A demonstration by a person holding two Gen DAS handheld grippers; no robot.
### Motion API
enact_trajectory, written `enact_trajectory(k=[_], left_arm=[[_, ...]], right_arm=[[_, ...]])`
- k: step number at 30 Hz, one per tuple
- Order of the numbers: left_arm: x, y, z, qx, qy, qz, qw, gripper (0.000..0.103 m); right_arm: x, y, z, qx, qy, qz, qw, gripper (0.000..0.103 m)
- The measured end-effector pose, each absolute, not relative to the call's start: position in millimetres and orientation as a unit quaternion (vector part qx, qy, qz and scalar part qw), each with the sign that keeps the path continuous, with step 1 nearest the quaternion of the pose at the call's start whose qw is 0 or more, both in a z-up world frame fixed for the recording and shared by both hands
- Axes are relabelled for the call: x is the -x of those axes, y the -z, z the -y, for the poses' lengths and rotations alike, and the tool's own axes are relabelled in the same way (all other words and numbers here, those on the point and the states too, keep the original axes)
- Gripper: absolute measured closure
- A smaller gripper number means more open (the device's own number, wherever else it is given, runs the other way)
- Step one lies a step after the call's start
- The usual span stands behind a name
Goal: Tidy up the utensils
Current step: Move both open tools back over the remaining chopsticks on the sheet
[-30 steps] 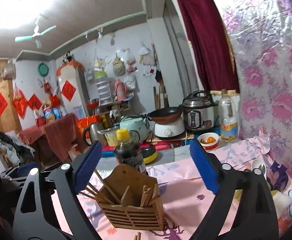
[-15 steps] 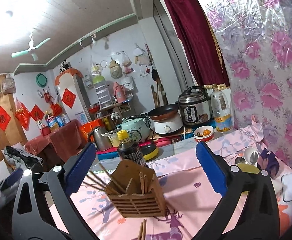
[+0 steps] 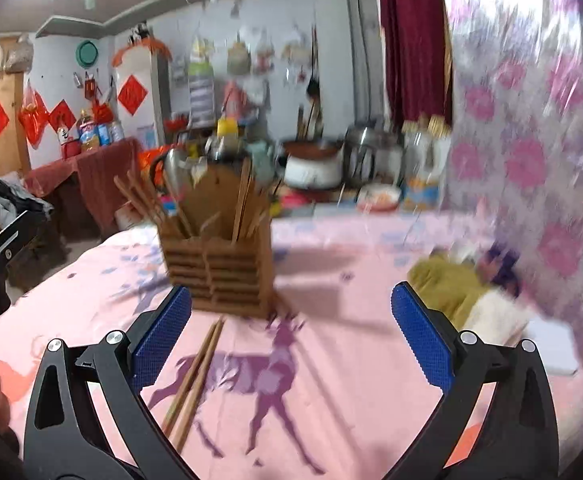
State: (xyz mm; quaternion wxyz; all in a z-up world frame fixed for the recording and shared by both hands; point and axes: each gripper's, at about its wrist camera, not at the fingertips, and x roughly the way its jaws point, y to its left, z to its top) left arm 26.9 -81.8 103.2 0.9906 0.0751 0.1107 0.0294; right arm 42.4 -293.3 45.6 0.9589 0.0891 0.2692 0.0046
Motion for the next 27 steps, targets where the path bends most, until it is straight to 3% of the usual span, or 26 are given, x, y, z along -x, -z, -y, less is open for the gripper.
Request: enact_trajectory(k=[4,17,27], left_arm=[[-27,-101,82,-0.079,-0.031,-0.109,0.99,0.006],[-33,-102,75,-0.07,-0.037,-0.123,0.989,0.006],[-102,-65,44,-0.036,-0.05,-0.275,0.959,0.006]], right_arm=[[-51,-33,295,-0.134,-0.042,-0.319,0.937,0.006],[-58,0,258,-0.069,-0.061,-0.392,0.915,0.006],[-65,34,258,-0.061,-0.073,-0.469,0.878,0.006]])
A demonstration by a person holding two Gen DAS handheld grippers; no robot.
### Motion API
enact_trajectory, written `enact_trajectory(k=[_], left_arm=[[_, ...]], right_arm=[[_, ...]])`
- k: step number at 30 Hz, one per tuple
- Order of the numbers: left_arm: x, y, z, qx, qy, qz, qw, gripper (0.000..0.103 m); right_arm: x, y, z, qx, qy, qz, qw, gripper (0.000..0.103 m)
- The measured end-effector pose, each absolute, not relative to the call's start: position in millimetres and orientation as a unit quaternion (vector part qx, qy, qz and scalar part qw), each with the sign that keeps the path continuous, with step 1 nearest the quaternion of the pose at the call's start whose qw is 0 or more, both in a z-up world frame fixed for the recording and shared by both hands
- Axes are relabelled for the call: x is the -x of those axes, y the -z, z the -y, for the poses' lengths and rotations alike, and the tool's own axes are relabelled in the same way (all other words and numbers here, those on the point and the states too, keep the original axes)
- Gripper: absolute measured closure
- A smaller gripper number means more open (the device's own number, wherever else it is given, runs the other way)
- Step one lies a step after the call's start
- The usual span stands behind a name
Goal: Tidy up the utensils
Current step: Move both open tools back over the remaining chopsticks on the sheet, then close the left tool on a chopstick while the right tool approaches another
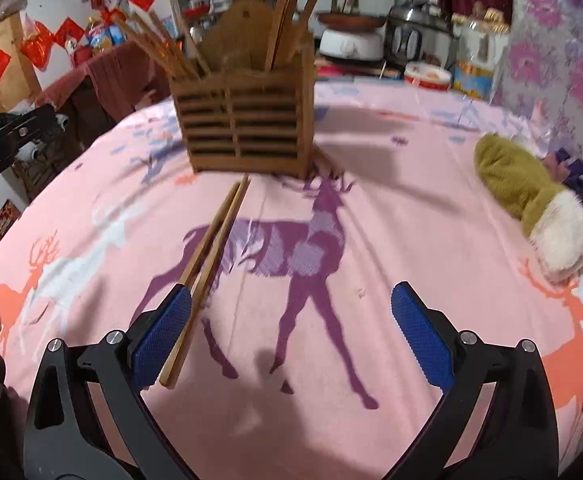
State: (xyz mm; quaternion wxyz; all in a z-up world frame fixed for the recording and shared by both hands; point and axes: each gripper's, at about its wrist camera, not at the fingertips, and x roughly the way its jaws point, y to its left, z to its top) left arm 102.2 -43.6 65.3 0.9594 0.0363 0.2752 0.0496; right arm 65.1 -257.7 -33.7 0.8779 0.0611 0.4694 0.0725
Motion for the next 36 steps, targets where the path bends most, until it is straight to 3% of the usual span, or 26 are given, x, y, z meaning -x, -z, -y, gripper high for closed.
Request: enact_trajectory(k=[5,10,16,19,22,30,36], left_arm=[[-124,-49,7,0.051,-0.034,-0.337,0.939,0.006],[-124,-46,-9,0.102,-0.021,-0.346,0.933,0.006],[-123,-46,-1,0.09,-0.012,-0.352,0.931,0.006],[-124,-44,8,0.079,0.003,-0.36,0.929,0.006],[-123,-41,19,0.055,0.008,-0.363,0.93,0.006],[-127,-36,23,0.032,-0.008,-0.367,0.929,0.006],[-128,-33,27,0.029,0.001,-0.374,0.927,0.006]], right_arm=[[-63,43,238,-0.033,-0.101,-0.487,0.867,0.007],[-61,54,219,0.018,-0.113,-0.501,0.858,0.007],[-70,54,240,0.059,-0.014,-0.491,0.869,0.012],[-79,52,274,-0.046,-0.03,-0.506,0.861,0.014],[-76,45,275,-0.081,-0.069,-0.5,0.859,0.014],[-61,60,211,0.03,-0.163,-0.516,0.84,0.015],[-68,62,223,0.063,-0.091,-0.514,0.851,0.014]])
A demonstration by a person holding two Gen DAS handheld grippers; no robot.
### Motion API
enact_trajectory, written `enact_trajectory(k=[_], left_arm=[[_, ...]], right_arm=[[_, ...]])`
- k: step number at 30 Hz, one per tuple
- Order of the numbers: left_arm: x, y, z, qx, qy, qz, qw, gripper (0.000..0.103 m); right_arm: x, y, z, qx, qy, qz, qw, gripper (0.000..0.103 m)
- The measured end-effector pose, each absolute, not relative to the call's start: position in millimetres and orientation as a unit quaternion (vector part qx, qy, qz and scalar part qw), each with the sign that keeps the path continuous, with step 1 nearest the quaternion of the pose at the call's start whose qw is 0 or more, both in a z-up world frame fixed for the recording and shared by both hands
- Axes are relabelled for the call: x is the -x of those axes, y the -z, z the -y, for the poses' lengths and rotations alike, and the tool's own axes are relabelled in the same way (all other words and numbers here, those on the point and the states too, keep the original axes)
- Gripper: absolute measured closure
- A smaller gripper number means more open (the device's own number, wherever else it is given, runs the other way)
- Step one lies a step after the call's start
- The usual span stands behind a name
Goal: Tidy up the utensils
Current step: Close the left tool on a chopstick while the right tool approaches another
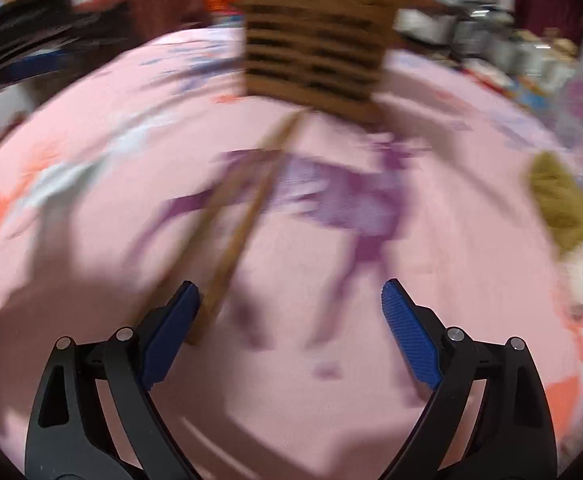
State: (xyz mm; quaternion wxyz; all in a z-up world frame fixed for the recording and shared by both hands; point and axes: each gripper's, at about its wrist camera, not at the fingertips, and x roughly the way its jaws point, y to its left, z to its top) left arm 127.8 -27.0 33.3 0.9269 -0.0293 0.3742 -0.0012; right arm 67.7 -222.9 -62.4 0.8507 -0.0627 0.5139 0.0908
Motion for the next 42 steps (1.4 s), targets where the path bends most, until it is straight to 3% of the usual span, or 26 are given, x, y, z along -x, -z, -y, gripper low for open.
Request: enact_trajectory(k=[2,4,11,17,25,31,35,38,40,42], left_arm=[[-127,-32,32,0.019,0.004,-0.375,0.927,0.006],[-127,-30,37,0.013,0.012,-0.379,0.925,0.006],[-111,-6,71,-0.019,0.078,-0.419,0.905,0.006],[-69,25,117,-0.131,0.147,-0.442,0.875,0.006],[-47,46,125,-0.175,0.177,-0.461,0.852,0.006],[-86,46,99,-0.203,0.078,-0.433,0.875,0.014],[-101,44,84,-0.158,0.104,-0.455,0.87,0.016],[-96,42,86,-0.157,0.124,-0.455,0.868,0.034],[-91,41,88,-0.15,0.137,-0.458,0.866,0.051],[-85,40,87,-0.14,0.145,-0.461,0.864,0.058]], right_arm=[[-74,64,238,0.062,-0.045,-0.515,0.854,0.015],[-78,57,261,0.003,-0.022,-0.514,0.857,0.023],[-71,16,311,-0.112,-0.002,-0.446,0.888,0.023],[-79,26,332,-0.179,-0.011,-0.468,0.865,0.022],[-78,28,332,-0.181,-0.012,-0.47,0.864,0.021],[-79,32,327,-0.172,-0.013,-0.478,0.861,0.021],[-78,32,320,-0.158,-0.02,-0.479,0.863,0.021],[-77,34,311,-0.147,-0.034,-0.482,0.863,0.022],[-77,37,304,-0.139,-0.047,-0.488,0.86,0.023],[-76,40,295,-0.128,-0.061,-0.494,0.857,0.029]])
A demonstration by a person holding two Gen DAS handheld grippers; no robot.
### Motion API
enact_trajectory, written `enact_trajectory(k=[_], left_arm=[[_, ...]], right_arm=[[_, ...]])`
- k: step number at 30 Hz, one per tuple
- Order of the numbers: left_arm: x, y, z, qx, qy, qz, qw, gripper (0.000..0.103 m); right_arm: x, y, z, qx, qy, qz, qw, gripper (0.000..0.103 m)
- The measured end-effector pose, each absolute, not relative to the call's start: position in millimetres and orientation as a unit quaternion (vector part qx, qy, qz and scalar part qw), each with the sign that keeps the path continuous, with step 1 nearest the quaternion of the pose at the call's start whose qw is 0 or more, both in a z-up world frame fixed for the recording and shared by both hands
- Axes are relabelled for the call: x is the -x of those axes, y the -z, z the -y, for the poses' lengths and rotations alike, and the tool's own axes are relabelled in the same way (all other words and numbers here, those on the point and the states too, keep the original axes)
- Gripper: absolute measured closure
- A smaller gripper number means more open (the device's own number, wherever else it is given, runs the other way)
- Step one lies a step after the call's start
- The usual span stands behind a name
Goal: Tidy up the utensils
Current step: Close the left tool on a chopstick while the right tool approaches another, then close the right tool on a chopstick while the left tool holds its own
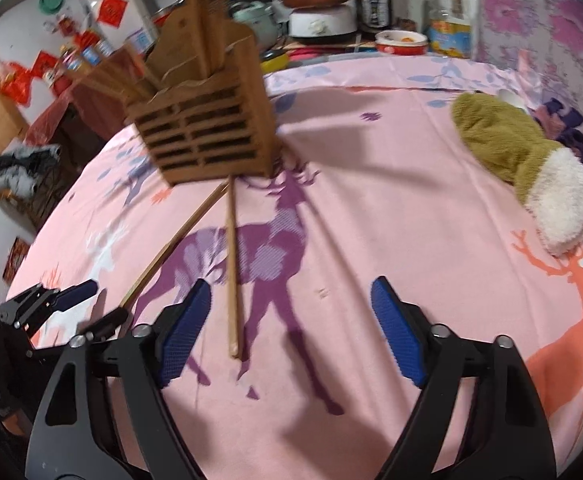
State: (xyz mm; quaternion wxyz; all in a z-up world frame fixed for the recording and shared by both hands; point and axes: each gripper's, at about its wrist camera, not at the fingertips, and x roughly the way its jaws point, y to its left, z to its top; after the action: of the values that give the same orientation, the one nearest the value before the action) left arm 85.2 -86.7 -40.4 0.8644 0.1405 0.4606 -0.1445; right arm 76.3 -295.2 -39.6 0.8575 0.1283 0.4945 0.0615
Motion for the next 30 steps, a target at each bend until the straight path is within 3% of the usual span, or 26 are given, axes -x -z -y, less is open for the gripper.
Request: enact_trajectory(k=[8,11,14,15,16,30], left_arm=[[-77,40,68,-0.108,0.147,-0.473,0.862,0.056],[-76,40,71,-0.113,0.15,-0.471,0.862,0.06],[-72,39,75,-0.117,0.167,-0.468,0.86,0.088],[-71,39,77,-0.122,0.165,-0.465,0.861,0.094],[-70,38,78,-0.125,0.162,-0.461,0.863,0.095],[-62,6,61,-0.092,0.143,-0.407,0.897,0.095]], right_arm=[[-70,53,267,-0.083,-0.097,-0.517,0.846,0.044],[-70,61,257,-0.06,-0.1,-0.527,0.842,0.058],[-66,61,251,-0.036,-0.098,-0.519,0.848,0.08],[-66,61,252,-0.041,-0.101,-0.521,0.846,0.091],[-66,61,253,-0.047,-0.104,-0.523,0.845,0.096],[-58,35,261,-0.053,-0.099,-0.484,0.868,0.096]])
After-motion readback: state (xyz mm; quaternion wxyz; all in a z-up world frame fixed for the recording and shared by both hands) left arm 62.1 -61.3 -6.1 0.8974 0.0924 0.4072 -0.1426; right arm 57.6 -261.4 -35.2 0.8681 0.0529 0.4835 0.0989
